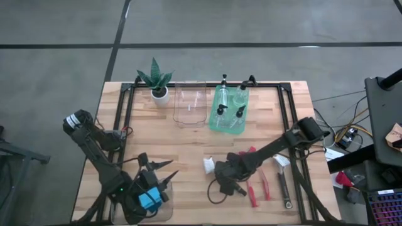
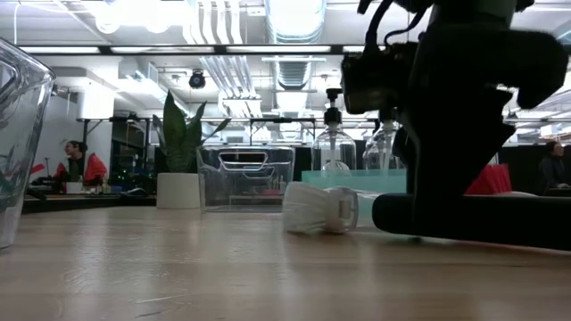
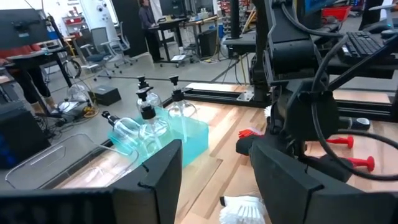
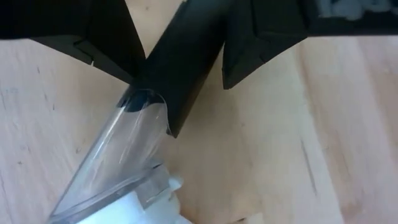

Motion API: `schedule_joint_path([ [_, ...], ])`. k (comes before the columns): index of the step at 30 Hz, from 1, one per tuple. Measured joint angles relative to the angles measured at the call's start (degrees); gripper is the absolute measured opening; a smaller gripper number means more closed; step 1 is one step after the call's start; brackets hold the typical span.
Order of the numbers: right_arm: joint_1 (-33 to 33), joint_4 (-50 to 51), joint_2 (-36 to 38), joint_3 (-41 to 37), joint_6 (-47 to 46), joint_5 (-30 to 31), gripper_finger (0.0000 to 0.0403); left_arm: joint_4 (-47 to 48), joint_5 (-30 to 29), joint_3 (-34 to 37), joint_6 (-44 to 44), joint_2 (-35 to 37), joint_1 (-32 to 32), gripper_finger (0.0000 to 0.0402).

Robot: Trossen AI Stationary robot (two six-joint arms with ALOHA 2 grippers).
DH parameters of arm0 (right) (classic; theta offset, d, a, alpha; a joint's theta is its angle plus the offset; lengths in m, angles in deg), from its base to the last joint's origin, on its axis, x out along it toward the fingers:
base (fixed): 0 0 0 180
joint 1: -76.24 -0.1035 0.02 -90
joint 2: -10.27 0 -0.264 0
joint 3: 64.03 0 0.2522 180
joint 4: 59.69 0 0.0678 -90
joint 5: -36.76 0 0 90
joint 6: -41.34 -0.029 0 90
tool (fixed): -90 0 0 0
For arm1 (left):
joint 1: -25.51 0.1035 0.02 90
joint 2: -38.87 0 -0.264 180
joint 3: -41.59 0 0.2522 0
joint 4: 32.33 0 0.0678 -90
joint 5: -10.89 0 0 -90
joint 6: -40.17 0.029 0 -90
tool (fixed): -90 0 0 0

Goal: Pick & Place Kitchen Sink Supplies
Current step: Put the black dish brush into the top transparent bin

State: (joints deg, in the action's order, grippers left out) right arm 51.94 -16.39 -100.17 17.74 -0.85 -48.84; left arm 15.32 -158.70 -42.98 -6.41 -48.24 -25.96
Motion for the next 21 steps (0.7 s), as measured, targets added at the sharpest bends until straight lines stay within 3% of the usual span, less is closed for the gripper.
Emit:
schedule_joint_path([
  [13, 0.0, -0.2, 1.9, 0.9, 4.9, 2.3, 0.0088, 0.0, 0.7, 0.1, -0.9, 0.0, 0.8, 0.0188],
  [21, 0.1, -6.6, 10.2, 1.3, 11.0, 3.3, 0.0096, 0.0, -0.5, 0.1, 1.1, 0.0, 0.7, 0.0188],
])
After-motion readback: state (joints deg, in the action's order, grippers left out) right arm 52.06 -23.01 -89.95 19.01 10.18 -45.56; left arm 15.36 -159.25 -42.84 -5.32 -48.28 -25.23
